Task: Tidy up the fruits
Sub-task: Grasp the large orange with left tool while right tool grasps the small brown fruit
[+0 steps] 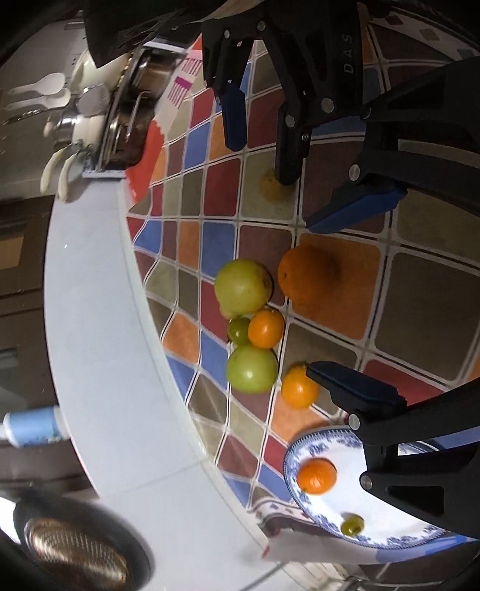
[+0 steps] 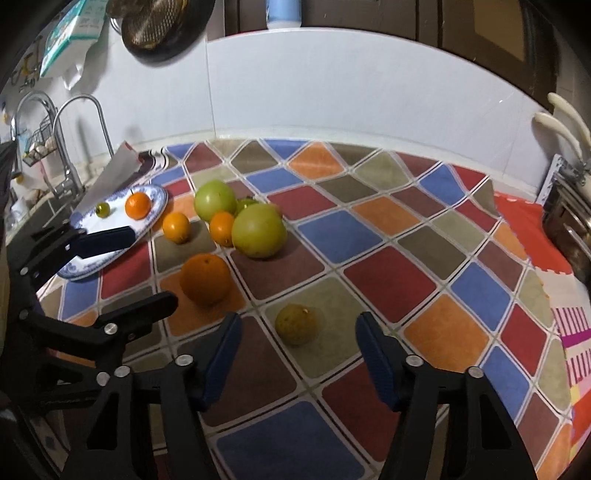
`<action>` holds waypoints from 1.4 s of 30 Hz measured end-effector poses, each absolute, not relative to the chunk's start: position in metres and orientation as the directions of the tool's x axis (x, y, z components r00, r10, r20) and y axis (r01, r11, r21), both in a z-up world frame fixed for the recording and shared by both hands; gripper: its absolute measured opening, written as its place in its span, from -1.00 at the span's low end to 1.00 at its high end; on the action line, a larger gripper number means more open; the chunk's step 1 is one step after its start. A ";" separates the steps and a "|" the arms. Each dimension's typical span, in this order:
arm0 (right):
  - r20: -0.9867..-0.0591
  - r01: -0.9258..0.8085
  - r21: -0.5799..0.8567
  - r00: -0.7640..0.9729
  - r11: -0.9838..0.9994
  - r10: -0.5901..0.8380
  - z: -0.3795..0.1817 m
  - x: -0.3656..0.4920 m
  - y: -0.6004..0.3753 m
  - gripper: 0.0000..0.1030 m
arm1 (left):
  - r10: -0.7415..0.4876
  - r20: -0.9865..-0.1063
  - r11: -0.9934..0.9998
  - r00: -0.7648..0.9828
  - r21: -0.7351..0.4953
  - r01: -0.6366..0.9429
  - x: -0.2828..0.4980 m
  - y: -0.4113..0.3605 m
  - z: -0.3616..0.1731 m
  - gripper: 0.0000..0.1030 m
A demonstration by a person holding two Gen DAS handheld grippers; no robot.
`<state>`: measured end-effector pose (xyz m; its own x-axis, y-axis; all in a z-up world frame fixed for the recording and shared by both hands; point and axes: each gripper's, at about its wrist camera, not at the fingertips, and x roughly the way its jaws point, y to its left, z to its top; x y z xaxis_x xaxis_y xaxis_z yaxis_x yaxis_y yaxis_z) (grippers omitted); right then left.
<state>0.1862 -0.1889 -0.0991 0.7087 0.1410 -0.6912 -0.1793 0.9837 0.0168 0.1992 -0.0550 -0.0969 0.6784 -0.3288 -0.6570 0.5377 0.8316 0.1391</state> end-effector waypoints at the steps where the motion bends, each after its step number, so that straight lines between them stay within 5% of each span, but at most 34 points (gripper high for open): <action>1: -0.694 -0.180 0.021 0.705 0.984 0.144 -0.101 0.188 -0.190 0.22 | -0.332 -0.660 0.828 0.674 0.138 0.544 0.201 -0.056 -0.098 0.36; 17: -0.742 -0.179 0.105 0.641 0.978 0.197 -0.124 0.214 -0.198 -0.17 | -0.369 -0.733 0.799 0.571 0.064 0.598 0.232 -0.075 -0.115 -0.19; 24: -0.738 -0.190 0.121 0.639 0.974 0.216 -0.124 0.215 -0.197 -0.42 | -0.366 -0.738 0.808 0.566 0.050 0.587 0.234 -0.076 -0.115 -0.20; 42: -0.677 -0.214 0.113 0.698 0.970 0.233 -0.092 0.194 -0.182 -0.42 | -0.323 -0.680 0.889 0.658 0.019 0.457 0.202 -0.043 -0.081 -0.20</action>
<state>0.1935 -0.1817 -0.0917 0.6979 0.2329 -0.6772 -0.2137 0.9703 0.1134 0.2017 -0.0426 -0.0806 0.6578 -0.3229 -0.6804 0.4567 0.8894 0.0195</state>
